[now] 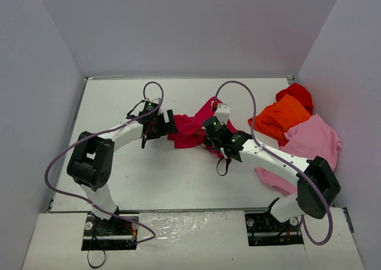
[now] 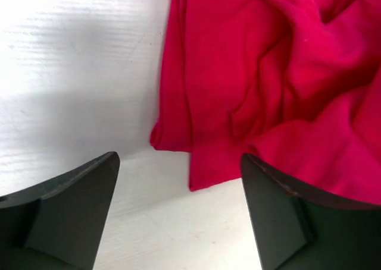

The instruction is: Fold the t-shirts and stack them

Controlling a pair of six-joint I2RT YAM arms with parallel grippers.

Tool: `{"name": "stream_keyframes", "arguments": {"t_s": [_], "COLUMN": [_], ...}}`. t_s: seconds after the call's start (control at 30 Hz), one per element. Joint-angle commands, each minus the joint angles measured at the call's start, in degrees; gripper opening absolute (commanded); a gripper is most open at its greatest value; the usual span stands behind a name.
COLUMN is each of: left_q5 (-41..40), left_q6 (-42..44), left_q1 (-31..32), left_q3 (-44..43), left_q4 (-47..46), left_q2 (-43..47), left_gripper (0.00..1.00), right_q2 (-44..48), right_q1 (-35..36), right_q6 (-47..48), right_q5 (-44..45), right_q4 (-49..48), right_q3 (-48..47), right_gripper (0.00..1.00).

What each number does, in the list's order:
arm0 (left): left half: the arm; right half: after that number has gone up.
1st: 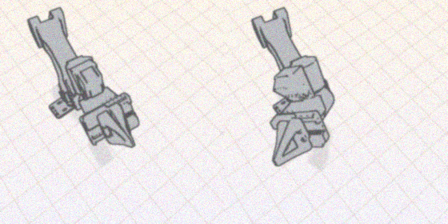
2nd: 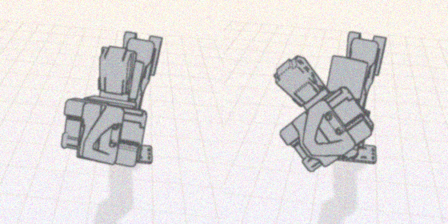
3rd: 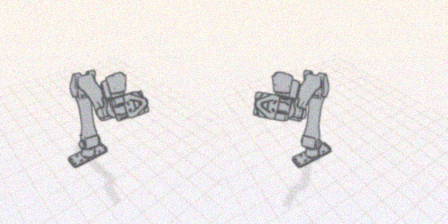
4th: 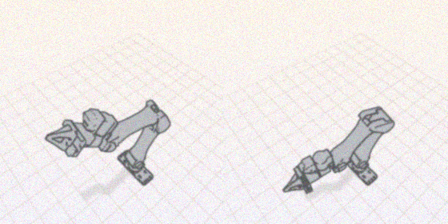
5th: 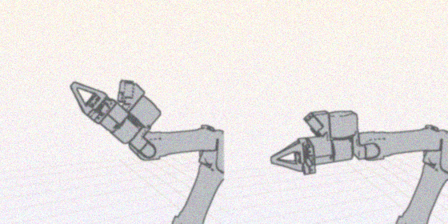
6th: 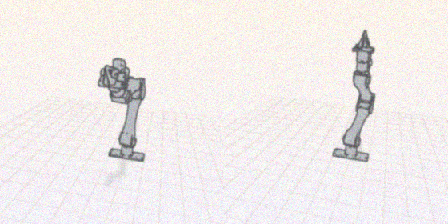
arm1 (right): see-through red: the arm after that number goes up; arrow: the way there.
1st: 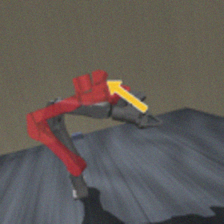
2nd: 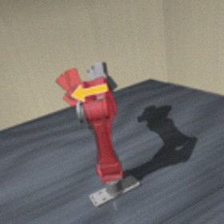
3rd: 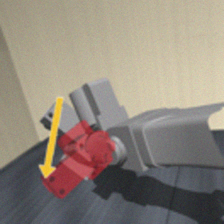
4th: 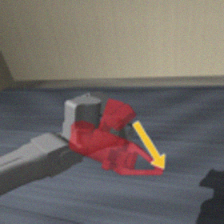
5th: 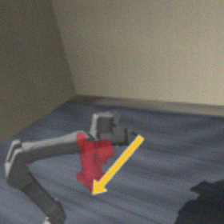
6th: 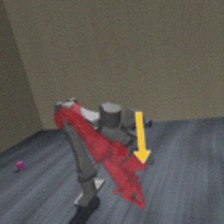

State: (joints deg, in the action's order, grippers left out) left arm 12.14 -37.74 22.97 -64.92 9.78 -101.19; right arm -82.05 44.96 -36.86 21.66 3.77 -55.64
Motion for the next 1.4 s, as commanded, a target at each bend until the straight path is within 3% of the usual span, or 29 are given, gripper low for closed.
{"name": "stream_keyframes", "arguments": {"t_s": [0.0,0.27,0.6,0.87,1.13,1.37], "left_q5": [-3.3,-1.8,-0.5,0.8,1.9,4.3], "left_q6": [1.8,0.3,0.1,-0.6,-1.7,-3.2], "left_q1": [0.6,0.7,1.4,1.5,1.7,2.0], "left_q3": [-3.7,-2.9,-2.7,-2.6,-2.5,-2.4], "left_q4": [1.5,-0.4,-1.7,-3.5,-6.2,-8.7], "left_q2": [0.2,-1.0,-2.2,-2.8,-3.5,-4.7], "left_gripper": [0.97,0.97,0.91,0.91,0.92,0.92], "right_q2": [4.9,6.4,-0.2,-2.7,-1.5,-0.2], "right_q1": [-1.1,-2.4,-4.8,-5.0,-5.1,-5.0], "right_q6": [1.9,8.5,18.4,23.8,31.8,36.5], "right_q5": [4.6,5.5,6.2,6.4,11.3,5.9], "right_q4": [0.4,1.2,2.2,2.8,3.7,-0.6], "right_q3": [-2.0,-12.7,-34.3,-45.2,-56.6,-67.8], "right_gripper": [0.0,0.0,0.0,0.0,0.0,0.0]}}
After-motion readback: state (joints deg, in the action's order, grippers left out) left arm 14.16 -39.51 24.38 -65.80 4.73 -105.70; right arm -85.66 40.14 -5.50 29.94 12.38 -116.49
